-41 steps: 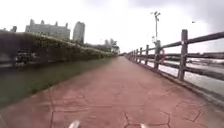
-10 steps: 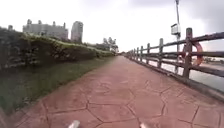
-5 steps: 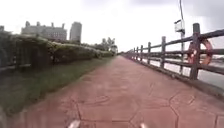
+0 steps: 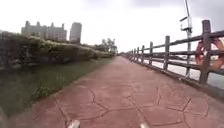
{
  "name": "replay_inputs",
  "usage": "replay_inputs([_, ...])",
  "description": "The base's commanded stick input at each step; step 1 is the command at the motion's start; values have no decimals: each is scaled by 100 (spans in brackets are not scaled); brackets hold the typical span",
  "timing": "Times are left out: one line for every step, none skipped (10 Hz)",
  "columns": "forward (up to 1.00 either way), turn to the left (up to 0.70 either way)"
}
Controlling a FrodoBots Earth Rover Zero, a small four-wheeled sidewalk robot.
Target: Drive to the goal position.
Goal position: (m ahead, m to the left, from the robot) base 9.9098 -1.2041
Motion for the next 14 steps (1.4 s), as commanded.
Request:
replay_inputs([70, 0])
replay_inputs([70, 0])
replay_inputs([70, 0])
replay_inputs([70, 0])
replay_inputs([70, 0])
replay_inputs([70, 0])
replay_inputs([70, 0])
replay_inputs([70, 0])
replay_inputs([70, 0])
replay_inputs([70, 0])
replay_inputs([70, 0])
replay_inputs([70, 0])
replay_inputs([70, 0])
replay_inputs([70, 0])
